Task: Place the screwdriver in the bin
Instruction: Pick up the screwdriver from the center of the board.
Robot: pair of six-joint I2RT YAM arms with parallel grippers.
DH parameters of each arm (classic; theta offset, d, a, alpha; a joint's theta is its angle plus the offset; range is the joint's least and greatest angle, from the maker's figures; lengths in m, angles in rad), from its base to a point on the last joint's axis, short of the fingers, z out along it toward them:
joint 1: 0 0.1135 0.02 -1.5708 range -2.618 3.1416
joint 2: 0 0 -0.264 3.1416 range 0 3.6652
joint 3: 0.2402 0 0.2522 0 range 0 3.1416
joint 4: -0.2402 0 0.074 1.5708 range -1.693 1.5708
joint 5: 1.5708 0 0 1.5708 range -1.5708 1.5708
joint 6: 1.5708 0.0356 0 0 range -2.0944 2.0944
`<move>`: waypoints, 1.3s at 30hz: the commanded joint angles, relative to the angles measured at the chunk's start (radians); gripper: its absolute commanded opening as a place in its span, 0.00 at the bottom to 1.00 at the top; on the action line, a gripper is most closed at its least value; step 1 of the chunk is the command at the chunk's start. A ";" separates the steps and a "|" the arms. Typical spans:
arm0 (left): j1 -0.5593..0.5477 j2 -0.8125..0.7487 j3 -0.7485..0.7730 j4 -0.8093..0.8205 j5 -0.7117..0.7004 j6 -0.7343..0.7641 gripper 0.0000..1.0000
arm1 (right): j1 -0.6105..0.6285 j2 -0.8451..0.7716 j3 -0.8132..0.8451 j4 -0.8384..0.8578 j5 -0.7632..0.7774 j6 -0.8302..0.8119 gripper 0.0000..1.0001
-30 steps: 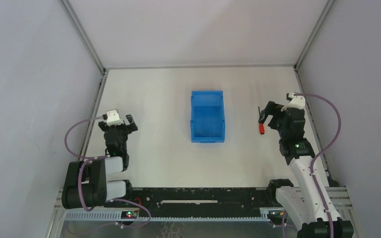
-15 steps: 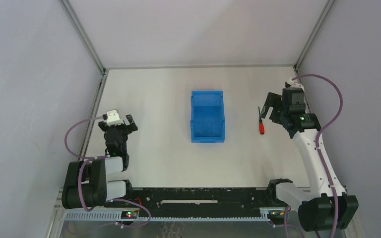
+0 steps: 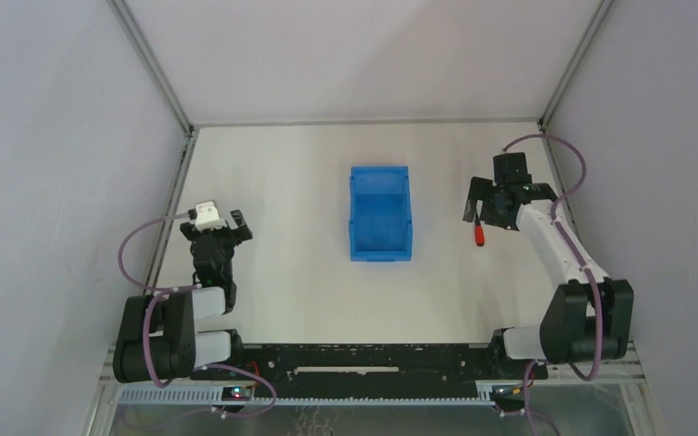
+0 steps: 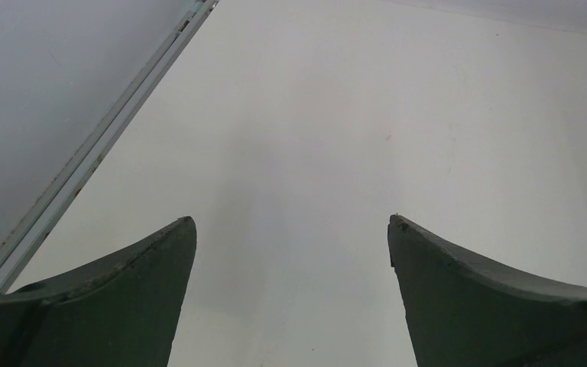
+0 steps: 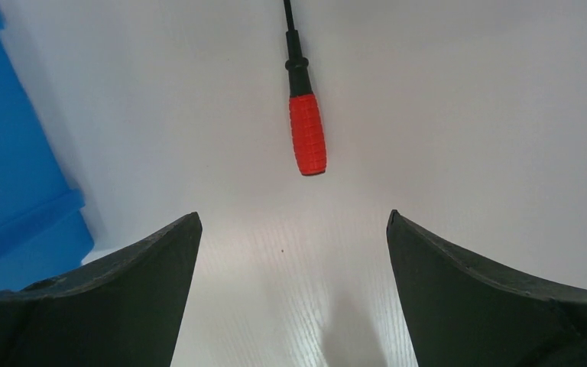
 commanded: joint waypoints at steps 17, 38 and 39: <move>-0.007 -0.012 0.043 0.032 -0.008 0.017 1.00 | -0.055 0.402 0.073 0.156 -0.058 -0.086 0.90; -0.006 -0.012 0.042 0.032 -0.007 0.016 1.00 | -0.086 0.521 0.073 0.180 -0.007 -0.103 0.41; -0.006 -0.012 0.042 0.032 -0.007 0.016 1.00 | -0.086 0.523 0.073 0.182 -0.008 -0.104 0.37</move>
